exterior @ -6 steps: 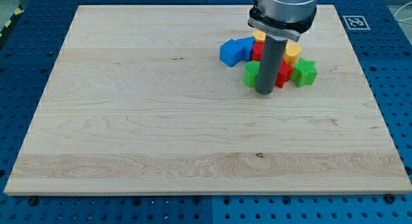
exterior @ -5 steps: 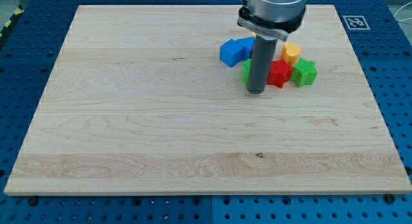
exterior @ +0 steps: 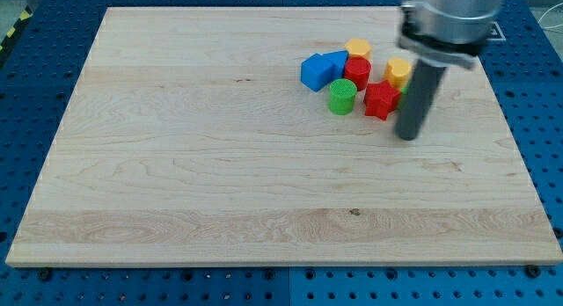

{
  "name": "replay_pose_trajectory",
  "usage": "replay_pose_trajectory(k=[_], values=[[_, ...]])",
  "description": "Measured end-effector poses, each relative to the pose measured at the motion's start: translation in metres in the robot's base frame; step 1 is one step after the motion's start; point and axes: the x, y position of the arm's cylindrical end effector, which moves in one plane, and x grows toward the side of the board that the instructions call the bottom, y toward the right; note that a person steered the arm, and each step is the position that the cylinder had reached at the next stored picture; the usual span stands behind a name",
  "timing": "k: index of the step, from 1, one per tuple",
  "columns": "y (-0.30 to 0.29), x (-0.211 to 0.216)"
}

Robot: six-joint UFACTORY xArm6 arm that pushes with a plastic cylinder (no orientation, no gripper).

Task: Push the green star along with red star and green circle left a bit

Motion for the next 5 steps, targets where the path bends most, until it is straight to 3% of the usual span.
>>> replay_pose_trajectory(k=[1,2,5], values=[[0.048,-0.037],[0.049,-0.066],[0.022,-0.050]])
